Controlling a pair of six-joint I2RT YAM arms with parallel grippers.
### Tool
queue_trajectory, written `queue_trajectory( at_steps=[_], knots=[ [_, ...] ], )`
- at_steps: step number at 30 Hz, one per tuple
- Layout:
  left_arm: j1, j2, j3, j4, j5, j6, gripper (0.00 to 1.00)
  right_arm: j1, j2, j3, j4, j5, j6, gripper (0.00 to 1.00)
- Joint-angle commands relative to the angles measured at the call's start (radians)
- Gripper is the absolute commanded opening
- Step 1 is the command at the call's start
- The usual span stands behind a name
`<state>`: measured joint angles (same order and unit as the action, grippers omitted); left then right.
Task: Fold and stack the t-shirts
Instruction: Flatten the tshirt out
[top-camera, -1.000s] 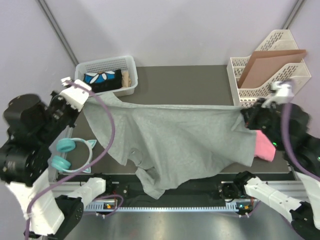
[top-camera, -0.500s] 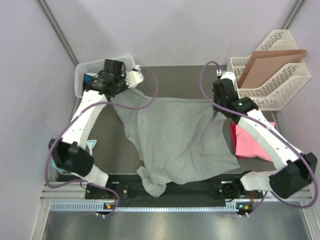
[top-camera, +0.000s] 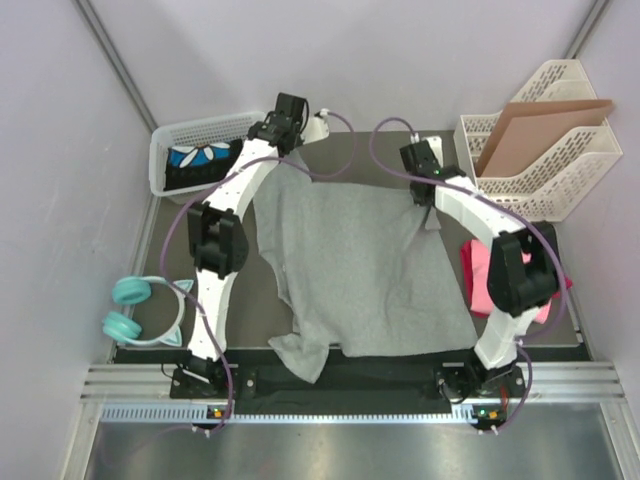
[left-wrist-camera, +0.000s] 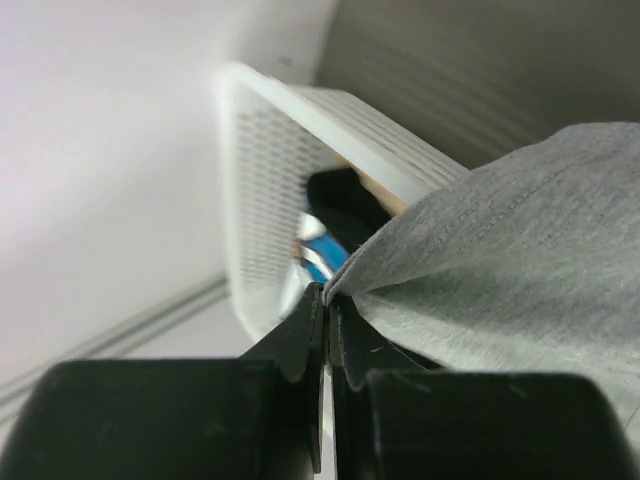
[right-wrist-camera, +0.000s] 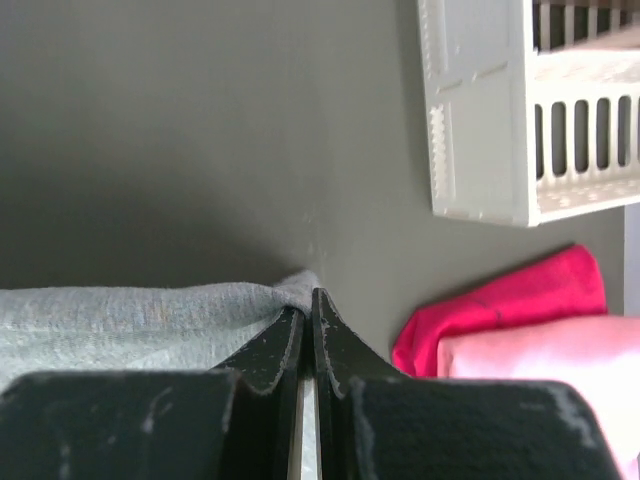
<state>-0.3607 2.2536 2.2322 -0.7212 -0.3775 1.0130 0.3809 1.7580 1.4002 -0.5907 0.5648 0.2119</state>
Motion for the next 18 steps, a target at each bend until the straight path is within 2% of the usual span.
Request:
queue_trajectory(
  at_steps=[1,4,7,9,13,18],
  knots=[
    [0.003,0.114,0.207,0.141,-0.115,0.180,0.00,-0.077,0.104,0.198,0.020,0.015,-0.022,0.00],
    [0.005,0.155,0.259,0.206,-0.121,0.248,0.00,-0.103,0.196,0.320,-0.012,0.017,-0.049,0.00],
    [0.003,0.155,0.253,0.201,-0.118,0.213,0.00,-0.123,0.274,0.413,-0.052,0.030,-0.066,0.00],
    [0.006,0.124,0.218,0.198,-0.120,0.145,0.00,-0.132,0.294,0.418,-0.054,0.032,-0.065,0.00],
    [0.014,0.009,0.005,0.250,-0.080,0.050,0.00,-0.132,0.302,0.375,-0.031,0.037,-0.066,0.00],
    [0.014,-0.054,-0.055,0.261,-0.073,0.003,0.00,-0.131,0.327,0.356,-0.037,0.027,-0.055,0.00]
  ],
)
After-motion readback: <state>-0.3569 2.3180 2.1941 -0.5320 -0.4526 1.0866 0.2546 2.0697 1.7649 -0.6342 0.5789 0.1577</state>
